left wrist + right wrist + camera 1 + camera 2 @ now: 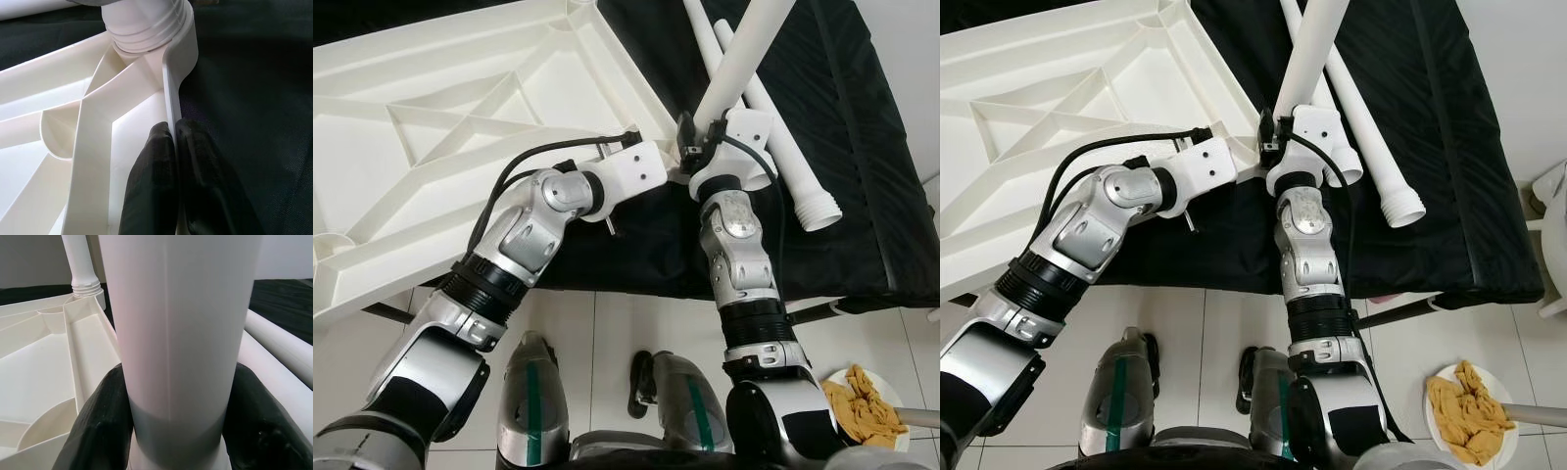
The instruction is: Building children table
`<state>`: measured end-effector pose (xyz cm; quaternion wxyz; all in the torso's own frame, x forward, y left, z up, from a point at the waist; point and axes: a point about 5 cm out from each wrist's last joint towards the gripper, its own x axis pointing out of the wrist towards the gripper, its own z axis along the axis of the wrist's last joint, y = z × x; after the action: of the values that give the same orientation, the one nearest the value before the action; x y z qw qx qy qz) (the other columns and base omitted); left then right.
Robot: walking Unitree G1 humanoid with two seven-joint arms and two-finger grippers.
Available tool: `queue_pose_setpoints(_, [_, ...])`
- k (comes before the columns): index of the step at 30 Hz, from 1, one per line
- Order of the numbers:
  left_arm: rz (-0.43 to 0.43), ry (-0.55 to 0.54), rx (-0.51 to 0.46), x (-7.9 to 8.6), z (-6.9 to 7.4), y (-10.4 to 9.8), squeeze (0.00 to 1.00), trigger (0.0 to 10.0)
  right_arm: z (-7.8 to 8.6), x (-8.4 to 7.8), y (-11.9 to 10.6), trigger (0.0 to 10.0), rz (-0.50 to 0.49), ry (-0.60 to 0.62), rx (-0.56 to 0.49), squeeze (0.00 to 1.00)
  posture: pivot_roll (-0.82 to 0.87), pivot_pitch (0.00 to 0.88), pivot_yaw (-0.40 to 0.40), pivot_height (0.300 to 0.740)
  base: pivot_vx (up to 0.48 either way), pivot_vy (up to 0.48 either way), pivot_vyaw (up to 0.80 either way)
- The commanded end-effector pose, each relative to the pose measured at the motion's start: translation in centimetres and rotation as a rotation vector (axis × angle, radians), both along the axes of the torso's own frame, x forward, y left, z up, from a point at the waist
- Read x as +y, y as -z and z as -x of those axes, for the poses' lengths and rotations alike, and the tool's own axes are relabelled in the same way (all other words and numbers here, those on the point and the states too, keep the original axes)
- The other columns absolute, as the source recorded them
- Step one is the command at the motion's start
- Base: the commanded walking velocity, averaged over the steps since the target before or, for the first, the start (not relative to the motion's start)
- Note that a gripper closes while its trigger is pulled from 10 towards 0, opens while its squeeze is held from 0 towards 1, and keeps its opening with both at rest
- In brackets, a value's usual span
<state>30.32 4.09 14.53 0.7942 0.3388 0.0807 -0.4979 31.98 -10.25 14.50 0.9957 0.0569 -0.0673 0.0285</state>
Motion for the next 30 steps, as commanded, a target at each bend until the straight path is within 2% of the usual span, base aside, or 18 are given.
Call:
queue_pose_setpoints(1, [0.021,0.072,-0.05,-1.5,0.8,-0.8,0.0,10.0,0.2,0.2,-0.3,10.0,0.0,-0.001,-0.009,0.0,0.07,0.021,-0.095,0.74,0.0,0.0,0.0])
queue_pose_setpoints(4, [0.022,0.074,-0.049,-1.6,0.9,-0.8,0.0,10.0,0.4,0.2,-0.2,10.0,0.006,0.004,-0.001,0.03,0.07,0.021,-0.094,0.74,0.0,0.0,0.0])
queue_pose_setpoints(5, [0.022,0.076,-0.048,-1.6,0.9,-0.8,0.0,10.0,0.5,0.0,-0.2,10.0,0.007,-0.005,-0.007,0.68,0.07,0.022,-0.095,0.74,0.0,0.0,0.0])
queue_pose_setpoints(7, [0.023,0.077,-0.047,-1.6,0.9,-0.8,0.0,10.0,0.6,-0.2,-0.2,10.0,0.008,-0.011,-0.012,0.68,0.07,0.022,-0.094,0.74,0.0,0.0,0.0])
queue_pose_setpoints(8, [0.023,0.078,-0.046,-1.7,1.0,-0.7,0.0,10.0,0.7,-0.5,-0.2,10.0,0.001,-0.027,-0.021,1.0,0.07,0.021,-0.095,0.74,0.0,0.0,0.0])
queue_pose_setpoints(11, [0.024,0.079,-0.046,-1.7,1.0,-0.7,0.0,10.0,1.0,-1.0,-0.3,10.0,-0.019,-0.066,-0.041,1.0,0.06,0.022,-0.094,0.74,0.0,0.0,0.0])
queue_pose_setpoints(17, [0.024,0.078,-0.046,-1.8,0.9,-0.7,0.0,10.0,0.8,-2.8,0.2,10.0,0.009,-0.095,-0.042,1.0,0.06,0.022,-0.094,0.74,0.0,0.0,0.0])
queue_pose_setpoints(19, [0.024,0.078,-0.047,-1.8,0.9,-0.7,0.0,10.0,0.7,-3.2,0.3,10.0,0.002,-0.187,-0.038,1.0,0.06,0.022,-0.093,0.74,0.0,0.0,0.0])
queue_pose_setpoints(21, [0.024,0.077,-0.047,-1.8,0.9,-0.7,0.0,10.0,0.7,-3.3,0.3,10.0,-0.002,-0.212,-0.036,1.0,0.06,0.022,-0.093,0.74,0.0,0.0,0.0])
queue_pose_setpoints(22, [0.023,0.076,-0.047,-1.7,0.8,-0.7,0.0,10.0,0.5,-3.7,0.5,10.0,-0.011,-0.257,-0.024,0.0,0.06,0.023,-0.09,0.74,0.0,0.0,0.0])
queue_pose_setpoints(25, [0.023,0.077,-0.047,-1.7,0.8,-0.8,0.0,10.0,0.3,-4.2,0.6,10.0,-0.006,-0.299,-0.025,0.0,0.06,0.022,-0.088,0.74,0.0,0.0,0.0])
queue_pose_setpoints(26, [0.023,0.077,-0.047,-1.7,0.8,-0.8,0.0,10.0,0.0,-5.0,0.6,10.0,0.019,-0.371,-0.035,0.0,0.06,0.022,-0.087,0.74,0.0,0.0,0.0])
queue_pose_setpoints(30, [0.024,0.076,-0.05,-1.7,0.7,-0.9,0.0,10.0,-0.1,-5.7,0.5,10.0,0.051,-0.453,-0.042,0.0,0.06,0.022,-0.085,0.74,0.0,0.0,0.0])
